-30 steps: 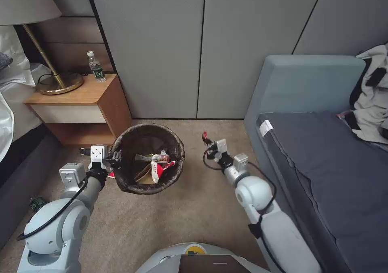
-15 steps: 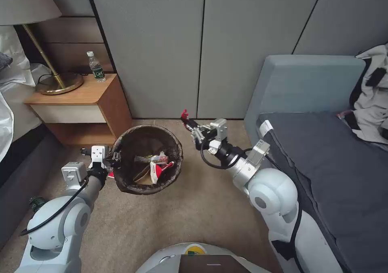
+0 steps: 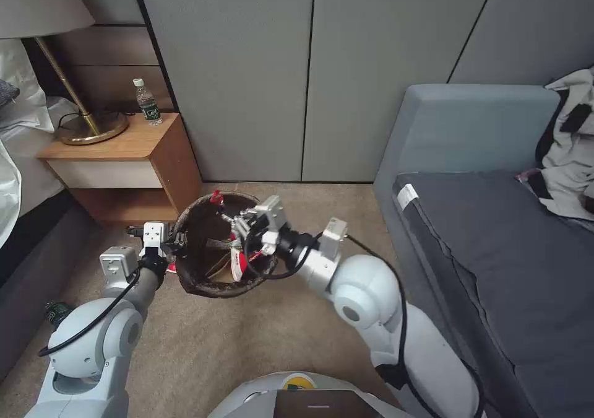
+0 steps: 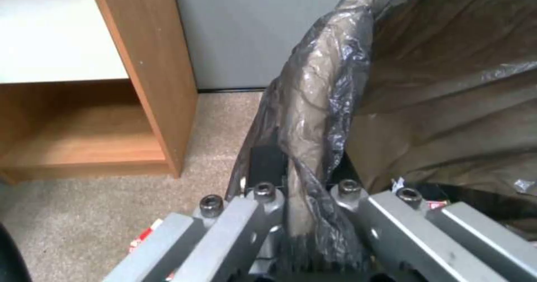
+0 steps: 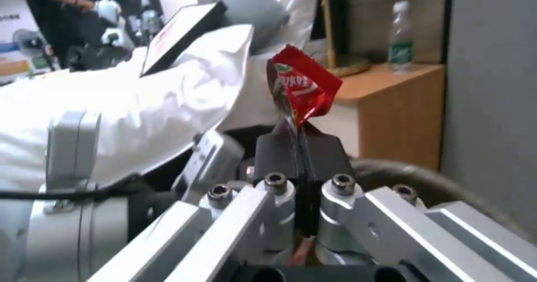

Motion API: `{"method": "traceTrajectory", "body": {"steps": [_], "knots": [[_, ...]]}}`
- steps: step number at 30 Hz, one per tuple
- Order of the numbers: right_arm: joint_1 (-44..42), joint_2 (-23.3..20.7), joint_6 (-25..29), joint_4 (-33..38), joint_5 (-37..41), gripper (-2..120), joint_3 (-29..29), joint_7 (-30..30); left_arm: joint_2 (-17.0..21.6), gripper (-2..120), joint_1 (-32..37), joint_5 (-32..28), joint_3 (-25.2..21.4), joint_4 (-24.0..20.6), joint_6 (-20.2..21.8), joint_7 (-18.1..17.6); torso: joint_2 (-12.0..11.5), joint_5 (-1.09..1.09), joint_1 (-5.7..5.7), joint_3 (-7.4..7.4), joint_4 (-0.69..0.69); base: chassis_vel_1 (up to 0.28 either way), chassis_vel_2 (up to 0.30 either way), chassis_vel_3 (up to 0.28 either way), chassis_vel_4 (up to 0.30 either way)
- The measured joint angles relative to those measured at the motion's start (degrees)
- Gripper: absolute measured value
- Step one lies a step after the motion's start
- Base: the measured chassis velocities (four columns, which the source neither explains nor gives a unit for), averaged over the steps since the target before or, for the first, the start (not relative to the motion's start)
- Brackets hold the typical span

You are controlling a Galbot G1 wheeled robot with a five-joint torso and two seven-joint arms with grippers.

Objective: Pick up the trash bin, then pick up the garbage from the floor and place it into the trash bin.

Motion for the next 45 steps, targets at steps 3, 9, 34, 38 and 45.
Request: {"method": "traceTrajectory", "body": {"steps": [3, 9, 34, 38, 45], "knots": [[0.3, 0.0, -0.6, -0.6, 0.0, 0, -1.2, 1.3, 0.0, 3, -0.1, 0.0, 0.1, 0.1, 0.0, 0.0, 0.0, 0.0, 0.0, 0.0, 0.0, 0.0, 0.0, 0.0, 0.0], [0.3, 0.4, -2.4, -1.5, -0.6, 15, -3.0, 3.9, 0.0, 3, -0.1, 0.0, 0.0, 0.1, 0.0, 0.0, 0.0, 0.01, 0.0, 0.0, 0.0, 0.0, 0.0, 0.0, 0.0], [0.5, 0.0, -2.2, -0.1, -1.5, 100, 0.0, 5.7, -0.4, 3, 0.6, -0.1, -0.4, -1.3, 0.0, 0.2, 0.0, 0.02, 0.0, 0.0, 0.0, 0.0, 0.0, 0.0, 0.0], [0.5, -0.1, -1.9, 1.6, -1.2, 100, 2.9, 6.1, -0.5, 3, 0.7, -0.1, -0.4, -1.3, 0.0, 0.2, 0.0, 0.02, 0.0, 0.0, 0.0, 0.0, 0.0, 0.0, 0.0], [-2.5, -1.1, 2.8, 2.7, -4.1, 100, 8.1, 6.7, -0.5, 3, 1.0, -0.2, -1.0, -1.3, 0.0, 0.2, 0.0, 0.02, 0.0, 0.0, 0.0, 0.0, 0.0, 0.0, 0.0]]}}
